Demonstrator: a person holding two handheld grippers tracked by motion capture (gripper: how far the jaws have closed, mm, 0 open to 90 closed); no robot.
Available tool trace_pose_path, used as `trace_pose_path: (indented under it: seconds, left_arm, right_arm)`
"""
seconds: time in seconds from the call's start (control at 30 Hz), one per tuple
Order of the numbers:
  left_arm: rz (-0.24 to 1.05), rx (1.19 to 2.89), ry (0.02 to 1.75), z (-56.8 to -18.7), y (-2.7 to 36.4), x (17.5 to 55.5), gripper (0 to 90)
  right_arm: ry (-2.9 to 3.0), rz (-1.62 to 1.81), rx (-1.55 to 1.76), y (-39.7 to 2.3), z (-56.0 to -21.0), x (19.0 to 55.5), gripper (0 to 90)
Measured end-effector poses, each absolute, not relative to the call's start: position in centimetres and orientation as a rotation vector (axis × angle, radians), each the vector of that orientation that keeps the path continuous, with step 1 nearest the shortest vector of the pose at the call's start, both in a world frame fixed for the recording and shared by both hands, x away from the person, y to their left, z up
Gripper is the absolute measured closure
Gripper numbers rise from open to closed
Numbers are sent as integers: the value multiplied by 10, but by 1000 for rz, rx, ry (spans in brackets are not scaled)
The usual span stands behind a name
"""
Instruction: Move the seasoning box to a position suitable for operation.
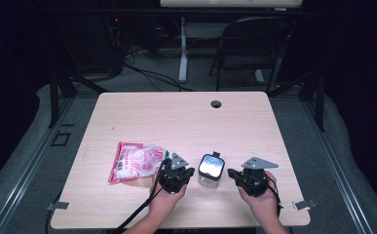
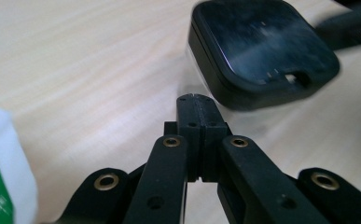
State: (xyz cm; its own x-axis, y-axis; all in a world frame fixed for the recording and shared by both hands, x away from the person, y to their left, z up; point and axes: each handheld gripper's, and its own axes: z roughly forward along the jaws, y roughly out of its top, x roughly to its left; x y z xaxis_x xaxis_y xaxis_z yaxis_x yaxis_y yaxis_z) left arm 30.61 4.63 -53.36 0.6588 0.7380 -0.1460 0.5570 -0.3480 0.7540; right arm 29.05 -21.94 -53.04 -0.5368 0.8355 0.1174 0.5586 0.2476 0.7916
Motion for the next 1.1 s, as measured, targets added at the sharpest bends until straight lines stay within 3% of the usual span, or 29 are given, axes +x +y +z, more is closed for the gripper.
trace_pose_path:
  seconds: [0.4, 1.1]
  left_arm:
    - [205, 2071, 971, -547, 36, 298, 900]
    - [272, 2051, 1028, -548, 45, 307, 900]
  right_arm:
    - [2146, 1190, 1324, -216, -538, 338, 877]
    - [2295, 1180, 1242, -206, -534, 301, 900]
